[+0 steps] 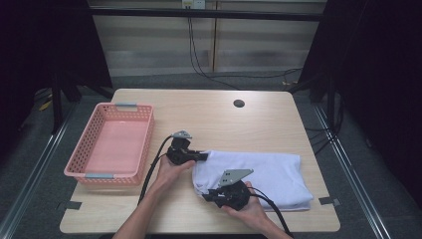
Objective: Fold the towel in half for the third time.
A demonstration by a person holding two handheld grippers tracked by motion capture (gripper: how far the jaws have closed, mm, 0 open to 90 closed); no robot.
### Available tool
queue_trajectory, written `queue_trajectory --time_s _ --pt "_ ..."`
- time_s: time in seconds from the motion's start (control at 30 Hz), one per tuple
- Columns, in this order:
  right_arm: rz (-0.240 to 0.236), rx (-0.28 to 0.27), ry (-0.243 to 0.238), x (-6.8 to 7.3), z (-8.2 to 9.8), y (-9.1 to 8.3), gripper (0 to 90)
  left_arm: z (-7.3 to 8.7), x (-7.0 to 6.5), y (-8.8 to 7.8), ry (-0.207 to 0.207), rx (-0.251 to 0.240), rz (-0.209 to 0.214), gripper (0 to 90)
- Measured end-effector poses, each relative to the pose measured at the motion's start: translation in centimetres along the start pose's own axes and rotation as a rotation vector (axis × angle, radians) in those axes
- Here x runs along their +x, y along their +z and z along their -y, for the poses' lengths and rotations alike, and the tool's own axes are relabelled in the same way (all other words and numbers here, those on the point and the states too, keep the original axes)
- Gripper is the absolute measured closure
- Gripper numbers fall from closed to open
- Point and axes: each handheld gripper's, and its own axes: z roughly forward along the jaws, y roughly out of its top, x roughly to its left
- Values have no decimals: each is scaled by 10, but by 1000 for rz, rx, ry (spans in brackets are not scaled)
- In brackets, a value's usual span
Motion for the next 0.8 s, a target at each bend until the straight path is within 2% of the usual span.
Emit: queue_trajectory --time_s 0.03,0.1,0.3,0.33,0.43,0.6,0.7,0.8 --pt "-5 -7 4 0 -2 -2 811 -2 0 -1 -16 -16 9 804" --pt "-1 -25 5 -2 -7 -6 810 -8 -2 -2 -6 -12 6 805" --pt "-6 -60 8 -4 -20 -15 811 -17 -1 -11 -22 -47 2 806" --pt "-10 -69 17 -5 -22 -17 811 -19 0 -14 -15 -46 -1 806" --pt "-21 -100 18 -4 -31 -21 811 -24 0 -25 -30 -93 21 806" --pt "-43 -154 18 1 -45 -27 813 -37 -6 -46 -9 -110 -3 806" --pt "-54 -177 1 5 -55 -28 813 -46 -9 -58 10 -135 0 806" --pt "-61 -193 -14 9 -67 -27 813 -53 -12 -64 25 -121 -19 806"
